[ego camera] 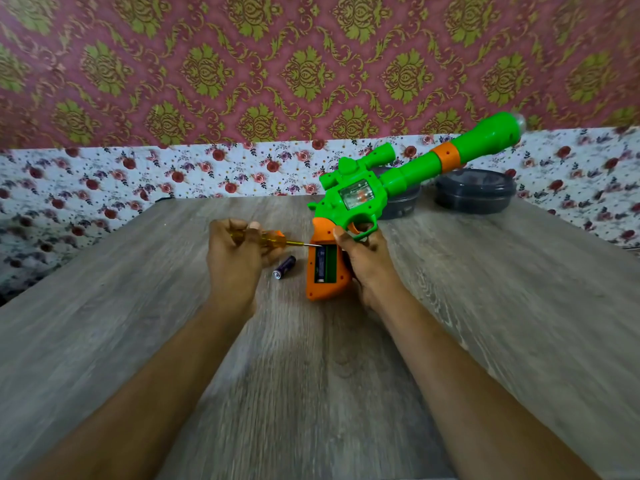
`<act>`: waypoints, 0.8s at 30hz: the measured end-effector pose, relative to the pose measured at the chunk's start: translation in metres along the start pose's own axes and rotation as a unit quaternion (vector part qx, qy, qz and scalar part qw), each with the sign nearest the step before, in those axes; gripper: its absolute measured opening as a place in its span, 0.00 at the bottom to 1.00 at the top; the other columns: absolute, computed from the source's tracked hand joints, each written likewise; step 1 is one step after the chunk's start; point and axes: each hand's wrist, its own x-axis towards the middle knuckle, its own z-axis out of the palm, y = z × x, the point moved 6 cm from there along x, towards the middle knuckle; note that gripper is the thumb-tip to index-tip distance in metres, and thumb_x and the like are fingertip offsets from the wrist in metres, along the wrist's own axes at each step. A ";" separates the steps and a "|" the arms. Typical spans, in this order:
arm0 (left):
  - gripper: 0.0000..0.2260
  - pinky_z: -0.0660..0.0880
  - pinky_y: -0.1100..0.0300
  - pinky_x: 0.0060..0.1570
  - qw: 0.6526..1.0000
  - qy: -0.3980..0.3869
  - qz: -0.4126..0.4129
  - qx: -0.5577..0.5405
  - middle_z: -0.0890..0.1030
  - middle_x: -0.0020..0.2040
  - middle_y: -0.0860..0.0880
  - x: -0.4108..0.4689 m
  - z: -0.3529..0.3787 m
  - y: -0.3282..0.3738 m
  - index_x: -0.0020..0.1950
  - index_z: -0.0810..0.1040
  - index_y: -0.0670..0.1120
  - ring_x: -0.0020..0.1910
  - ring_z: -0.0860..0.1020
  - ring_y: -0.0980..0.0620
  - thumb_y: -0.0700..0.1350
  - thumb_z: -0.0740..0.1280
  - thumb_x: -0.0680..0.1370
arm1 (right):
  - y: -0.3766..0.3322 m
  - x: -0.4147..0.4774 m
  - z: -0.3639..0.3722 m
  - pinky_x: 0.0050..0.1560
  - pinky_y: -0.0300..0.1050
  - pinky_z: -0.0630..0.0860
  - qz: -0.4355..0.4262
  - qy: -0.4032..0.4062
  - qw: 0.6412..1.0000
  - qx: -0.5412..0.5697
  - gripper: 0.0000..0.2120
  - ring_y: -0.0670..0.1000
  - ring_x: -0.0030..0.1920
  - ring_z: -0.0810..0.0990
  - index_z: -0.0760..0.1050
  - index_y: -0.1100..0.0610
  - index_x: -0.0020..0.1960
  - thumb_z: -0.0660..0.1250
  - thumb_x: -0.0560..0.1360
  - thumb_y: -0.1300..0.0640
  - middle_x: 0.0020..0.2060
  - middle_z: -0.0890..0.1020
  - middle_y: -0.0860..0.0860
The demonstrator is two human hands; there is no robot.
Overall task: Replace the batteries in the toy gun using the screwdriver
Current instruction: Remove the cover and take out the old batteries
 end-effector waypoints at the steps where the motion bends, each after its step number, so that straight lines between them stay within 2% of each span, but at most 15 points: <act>1: 0.07 0.79 0.65 0.35 0.999 -0.008 0.034 0.030 0.79 0.47 0.41 -0.001 0.001 0.006 0.45 0.65 0.48 0.41 0.82 0.50 0.40 0.60 0.81 | -0.001 0.000 0.001 0.57 0.52 0.77 0.000 0.000 1.000 0.009 0.19 0.52 0.52 0.79 0.70 0.59 0.64 0.68 0.73 0.62 0.53 0.80 0.54; 3: 0.05 0.79 0.65 0.36 0.981 -0.039 0.144 0.120 0.81 0.45 0.44 -0.008 0.006 0.024 0.48 0.65 0.47 0.41 0.82 0.52 0.40 0.61 0.80 | -0.002 0.001 0.001 0.54 0.51 0.78 -0.007 -0.004 1.000 0.025 0.20 0.51 0.50 0.80 0.70 0.60 0.64 0.68 0.73 0.62 0.52 0.80 0.54; 6: 0.06 0.80 0.63 0.37 0.922 -0.090 0.293 0.238 0.81 0.43 0.49 -0.024 0.018 0.043 0.50 0.64 0.47 0.39 0.82 0.56 0.40 0.62 0.80 | -0.003 0.002 0.001 0.49 0.44 0.79 -0.016 -0.025 0.999 0.037 0.22 0.49 0.47 0.80 0.68 0.61 0.66 0.67 0.74 0.62 0.52 0.80 0.54; 8: 0.07 0.79 0.58 0.38 0.901 -0.090 0.330 0.266 0.81 0.42 0.50 -0.028 0.020 0.047 0.50 0.63 0.48 0.39 0.82 0.54 0.41 0.62 0.80 | -0.003 0.002 0.002 0.44 0.39 0.80 -0.021 -0.039 0.998 0.033 0.21 0.46 0.45 0.80 0.68 0.62 0.66 0.66 0.74 0.63 0.49 0.80 0.52; 10: 0.07 0.79 0.58 0.38 0.903 -0.082 0.331 0.259 0.80 0.41 0.52 -0.028 0.018 0.049 0.50 0.64 0.47 0.39 0.82 0.53 0.40 0.62 0.79 | -0.004 0.001 0.003 0.43 0.37 0.79 -0.027 -0.047 0.998 0.030 0.20 0.43 0.42 0.80 0.68 0.63 0.66 0.66 0.74 0.64 0.47 0.80 0.50; 14: 0.05 0.79 0.66 0.36 0.944 -0.049 0.255 0.206 0.80 0.41 0.50 -0.021 0.014 0.043 0.50 0.65 0.44 0.39 0.82 0.58 0.39 0.62 0.80 | -0.008 -0.002 0.005 0.45 0.39 0.79 -0.028 -0.046 0.998 0.017 0.20 0.44 0.44 0.80 0.68 0.61 0.66 0.66 0.74 0.64 0.48 0.80 0.51; 18: 0.05 0.79 0.65 0.35 0.990 0.011 0.104 0.098 0.80 0.44 0.44 -0.003 -0.001 0.019 0.47 0.66 0.47 0.36 0.82 0.55 0.40 0.61 0.80 | -0.008 -0.002 0.002 0.53 0.44 0.77 -0.022 -0.021 1.000 0.005 0.20 0.51 0.52 0.79 0.69 0.60 0.65 0.67 0.74 0.62 0.56 0.79 0.55; 21: 0.06 0.79 0.63 0.33 0.999 0.025 -0.017 0.010 0.77 0.40 0.43 0.006 -0.010 -0.004 0.46 0.66 0.42 0.31 0.82 0.55 0.40 0.61 0.81 | -0.005 -0.002 0.003 0.58 0.48 0.74 -0.012 -0.028 0.999 -0.016 0.21 0.53 0.57 0.78 0.69 0.59 0.65 0.68 0.74 0.61 0.59 0.79 0.56; 24: 0.10 0.80 0.63 0.31 0.992 0.034 -0.104 -0.061 0.76 0.36 0.45 0.008 -0.013 -0.019 0.40 0.64 0.44 0.28 0.81 0.55 0.39 0.61 0.81 | -0.006 -0.003 0.005 0.61 0.49 0.73 -0.011 -0.034 0.999 -0.029 0.20 0.52 0.57 0.77 0.69 0.57 0.64 0.68 0.73 0.61 0.56 0.79 0.53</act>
